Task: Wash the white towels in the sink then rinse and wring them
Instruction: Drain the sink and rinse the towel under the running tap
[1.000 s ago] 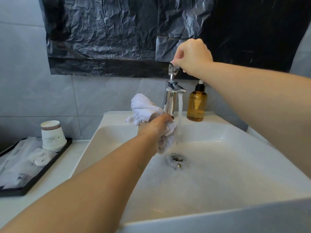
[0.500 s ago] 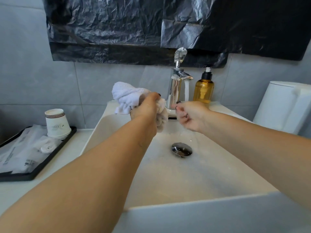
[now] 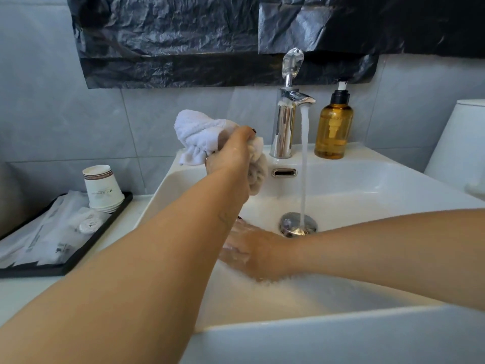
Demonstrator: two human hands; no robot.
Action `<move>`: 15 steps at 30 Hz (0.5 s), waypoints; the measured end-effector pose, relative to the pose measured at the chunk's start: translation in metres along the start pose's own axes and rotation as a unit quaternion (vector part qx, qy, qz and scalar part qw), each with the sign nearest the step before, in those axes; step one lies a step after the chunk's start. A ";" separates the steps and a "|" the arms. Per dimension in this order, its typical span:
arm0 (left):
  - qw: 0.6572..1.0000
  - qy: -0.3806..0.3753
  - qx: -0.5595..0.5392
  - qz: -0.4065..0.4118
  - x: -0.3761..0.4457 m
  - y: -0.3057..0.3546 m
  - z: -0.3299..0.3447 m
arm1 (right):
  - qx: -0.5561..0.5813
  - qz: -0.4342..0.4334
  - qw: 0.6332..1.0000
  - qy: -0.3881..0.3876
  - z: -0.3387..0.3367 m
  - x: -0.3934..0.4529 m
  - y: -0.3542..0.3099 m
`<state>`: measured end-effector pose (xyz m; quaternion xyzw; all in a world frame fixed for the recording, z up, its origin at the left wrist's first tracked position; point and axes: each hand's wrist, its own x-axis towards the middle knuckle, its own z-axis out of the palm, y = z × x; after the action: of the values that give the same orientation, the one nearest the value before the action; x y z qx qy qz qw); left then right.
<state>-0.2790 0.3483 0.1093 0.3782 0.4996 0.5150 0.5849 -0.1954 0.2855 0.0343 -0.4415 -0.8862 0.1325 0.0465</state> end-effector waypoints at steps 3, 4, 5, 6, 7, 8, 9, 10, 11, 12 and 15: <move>1.000 -0.003 0.003 -0.015 0.007 -0.003 0.002 | -0.027 -0.082 0.996 0.016 0.022 -0.008 0.027; 1.000 -0.001 0.005 -0.025 0.007 -0.003 0.003 | -0.020 -0.088 0.996 0.007 0.023 -0.017 0.037; 0.999 -0.003 0.010 -0.032 0.008 -0.003 0.004 | 0.012 -0.072 0.997 0.004 0.017 -0.028 0.045; 0.999 -0.007 0.011 -0.038 0.009 -0.003 0.004 | 0.070 -0.051 0.996 0.035 0.008 -0.040 0.052; 0.999 -0.013 0.011 -0.036 0.010 -0.004 0.005 | 0.138 -0.025 0.984 0.107 -0.001 -0.052 0.062; 0.999 -0.018 0.008 -0.035 0.009 -0.004 0.006 | 0.178 0.010 0.965 0.193 -0.010 -0.063 0.075; 0.999 -0.021 0.004 -0.032 0.008 -0.004 0.006 | 0.201 0.055 0.941 0.266 -0.016 -0.070 0.092; 0.999 -0.021 -0.002 -0.030 0.008 -0.005 0.007 | 0.221 0.112 0.917 0.312 -0.021 -0.073 0.109; 0.999 -0.019 -0.004 -0.029 0.009 -0.007 0.008 | 0.237 0.174 0.896 0.332 -0.022 -0.074 0.125; 0.999 -0.018 -0.001 -0.026 0.010 -0.008 0.008 | 0.251 0.246 0.876 0.330 -0.022 -0.074 0.138; 1.000 -0.013 0.008 -0.021 0.012 -0.012 0.008 | 0.280 0.327 0.852 0.299 -0.013 -0.062 0.146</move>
<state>-0.2691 0.3586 0.0974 0.3793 0.5039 0.4938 0.5986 -0.0432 0.3230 0.0090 -0.6925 -0.5594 0.2444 0.3844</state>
